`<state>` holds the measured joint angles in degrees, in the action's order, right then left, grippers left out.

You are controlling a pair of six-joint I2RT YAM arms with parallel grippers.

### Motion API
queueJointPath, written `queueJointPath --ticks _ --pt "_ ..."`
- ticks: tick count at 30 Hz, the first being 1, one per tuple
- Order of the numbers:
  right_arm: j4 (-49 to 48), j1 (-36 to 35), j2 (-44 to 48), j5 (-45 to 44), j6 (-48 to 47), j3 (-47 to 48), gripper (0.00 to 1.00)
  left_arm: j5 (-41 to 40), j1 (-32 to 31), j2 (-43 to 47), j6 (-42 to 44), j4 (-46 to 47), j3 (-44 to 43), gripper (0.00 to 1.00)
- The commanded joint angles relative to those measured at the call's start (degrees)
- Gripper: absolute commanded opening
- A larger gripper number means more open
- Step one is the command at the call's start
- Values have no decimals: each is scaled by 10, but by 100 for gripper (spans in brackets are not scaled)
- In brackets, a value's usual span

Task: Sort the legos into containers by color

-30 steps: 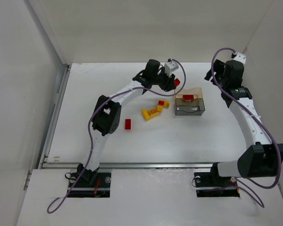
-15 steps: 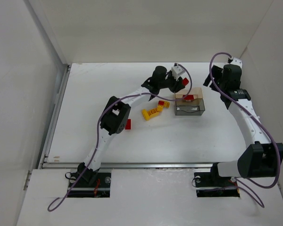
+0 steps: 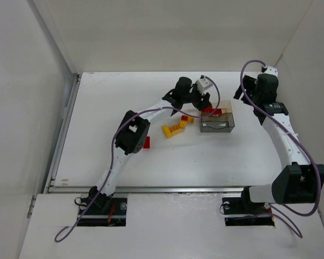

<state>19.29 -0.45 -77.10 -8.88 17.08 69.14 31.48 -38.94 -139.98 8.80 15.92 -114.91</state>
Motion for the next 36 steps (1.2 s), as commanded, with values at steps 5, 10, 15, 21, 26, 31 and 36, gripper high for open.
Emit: queueJointPath --ticks 5,10,15,21,26,31,36 --pt "-8 8 5 16 -16 6 82 15 -9 15 19 -8 -10 62" --pt "-8 8 5 28 -27 11 82 9 -9 33 -1 -54 -61 62" --pt "-14 8 0 70 -33 24 82 -21 12 94 15 -205 -139 60" --pt "-51 -12 14 73 -27 11 84 -182 62 305 47 -350 46 63" --pt "-51 -90 14 -11 -16 6 85 -283 95 425 28 -488 251 71" --pt "-51 -122 14 -31 4 -2 85 -303 100 482 28 -506 406 78" --pt "-39 -160 19 -46 17 -14 86 -295 112 455 7 -491 464 78"
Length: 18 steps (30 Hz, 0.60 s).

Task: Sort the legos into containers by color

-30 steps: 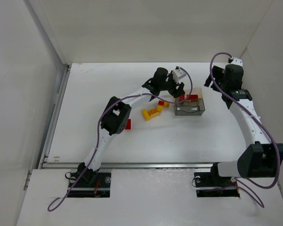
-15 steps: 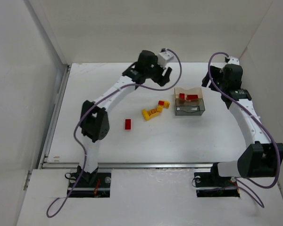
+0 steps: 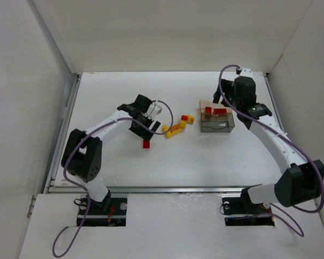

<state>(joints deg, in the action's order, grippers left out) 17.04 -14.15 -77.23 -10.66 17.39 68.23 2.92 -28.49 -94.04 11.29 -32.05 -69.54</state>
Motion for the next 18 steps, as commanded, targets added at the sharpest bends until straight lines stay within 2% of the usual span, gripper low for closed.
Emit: queueJointPath --ticks 1,12,18 --pt "-17 -29 21 -29 14 -5 86 -3 7 -11 -23 -5 10 78" --pt "6 -51 21 -58 19 -5 86 51 7 -36 -45 38 20 78" --pt "6 -51 16 -68 19 1 86 35 7 -59 -58 64 14 78"
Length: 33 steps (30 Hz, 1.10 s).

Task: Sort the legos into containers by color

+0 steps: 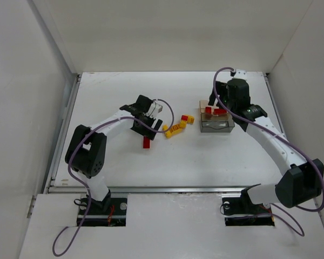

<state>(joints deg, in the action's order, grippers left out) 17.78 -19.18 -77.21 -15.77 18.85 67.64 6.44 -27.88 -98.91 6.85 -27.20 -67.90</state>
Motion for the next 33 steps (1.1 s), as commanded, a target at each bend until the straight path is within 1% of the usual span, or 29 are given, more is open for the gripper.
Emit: queueJointPath --ticks 1,2,5,7,8,11,12,15,17,18,19,20,22,24,27,30,33 --pt "-1 -1 15 -17 5 7 86 0 1 -15 -13 21 -2 78" --pt "-1 -1 15 -17 0 7 86 -6 1 -22 -13 21 3 75" --pt "-1 -1 10 -17 0 12 86 1 1 -22 -13 21 16 58" --pt "-1 -1 10 -22 0 12 86 7 1 -27 -18 21 16 48" --pt "-1 -1 10 -22 0 12 86 7 1 -27 -18 21 16 40" --pt "-1 -1 5 -22 -6 12 86 7 1 -32 -18 21 16 27" --pt "-1 -1 5 -22 -6 12 86 14 1 -32 -18 21 11 20" --pt "-1 -1 0 -22 -11 22 86 14 1 -38 -18 15 11 11" --pt "5 -1 0 -28 -17 22 87 14 1 -45 -18 9 5 11" --pt "5 -1 0 -28 -17 22 87 14 1 -51 -18 3 0 14" --pt "5 -1 0 -28 -17 28 87 14 1 -51 -18 -2 0 20" --pt "5 -1 0 -28 -23 28 87 14 1 -51 -18 -7 -8 35" --pt "5 -1 0 -28 -23 28 87 14 1 -51 -18 -24 -16 42" --pt "5 -1 0 -28 -23 28 87 14 6 -51 -18 -29 -22 46" --pt "5 -1 0 -28 -23 28 87 14 6 -51 -18 -49 -28 49" --pt "5 -1 0 -28 -23 28 87 14 6 -45 -13 -74 -39 54" --pt "5 -1 0 -28 -23 28 87 14 6 -45 -7 -101 -45 54"
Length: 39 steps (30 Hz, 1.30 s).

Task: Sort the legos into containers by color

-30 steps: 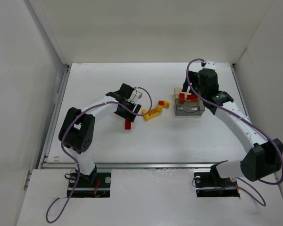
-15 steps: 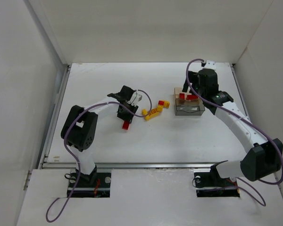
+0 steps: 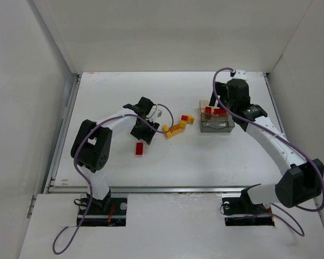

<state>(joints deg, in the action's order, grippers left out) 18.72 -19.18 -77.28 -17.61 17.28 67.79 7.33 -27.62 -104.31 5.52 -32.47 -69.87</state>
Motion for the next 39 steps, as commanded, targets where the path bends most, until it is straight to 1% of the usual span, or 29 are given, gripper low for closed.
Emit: queueJointPath --ticks 1,3,8,9,11,13,16,17,18,20,21,24,25,26,27,29,31,33,34,35,36,37,38,39 --pt "-4 -1 0 -9 -8 26 87 5 4 15 6 -57 -26 56" --pt "1 -1 5 -9 -8 26 87 0 9 15 6 -71 -26 59" --pt "1 -1 5 -15 -8 26 87 -21 28 35 -12 -65 -19 74" --pt "1 -1 5 -15 -8 21 87 -21 28 35 -12 -65 -14 74" --pt "1 -1 11 -15 -8 21 87 -6 28 35 -18 -65 1 78" --pt "1 -1 11 -15 -8 21 87 0 28 35 -18 -65 21 77" --pt "1 -1 16 -15 -8 15 87 13 28 40 -18 -65 33 70" --pt "1 -1 16 -15 -13 15 87 13 28 40 -18 -65 33 61" --pt "1 -1 16 -15 -13 15 87 13 28 40 -18 -65 33 55" --pt "1 -1 16 -20 -13 9 87 18 28 40 -13 -65 28 47" --pt "1 -1 16 -20 -13 9 87 18 28 40 -13 -59 28 41" --pt "1 -1 16 -20 -13 9 87 23 28 34 -13 -59 28 28" --pt "1 -1 16 -20 -13 9 87 23 28 34 -13 -59 28 12" --pt "1 -1 16 -20 -13 9 87 23 28 34 -13 -59 28 3" --pt "1 -1 21 -20 -13 9 87 23 28 34 -13 -59 19 0" --pt "1 -1 21 -13 -13 9 87 23 28 34 -7 -59 4 0" --pt "-7 -1 21 -1 -28 9 87 23 28 34 -7 -54 -51 0" --pt "-16 -1 27 46 -47 9 89 57 46 29 9 -54 -107 0" --pt "-22 -1 27 66 -59 9 89 75 53 29 9 -41 -168 0" --pt "-37 -1 33 86 -79 9 89 114 61 24 9 -33 -198 0" --pt "-44 -1 41 123 -86 9 89 132 74 24 -8 -23 -227 0" --pt "-52 -1 41 141 -86 9 89 146 80 18 -20 1 -277 0" --pt "-68 -1 48 160 -94 9 89 166 80 17 -37 16 -298 0" --pt "-76 -6 54 193 -100 9 89 167 88 17 -55 32 -316 0"
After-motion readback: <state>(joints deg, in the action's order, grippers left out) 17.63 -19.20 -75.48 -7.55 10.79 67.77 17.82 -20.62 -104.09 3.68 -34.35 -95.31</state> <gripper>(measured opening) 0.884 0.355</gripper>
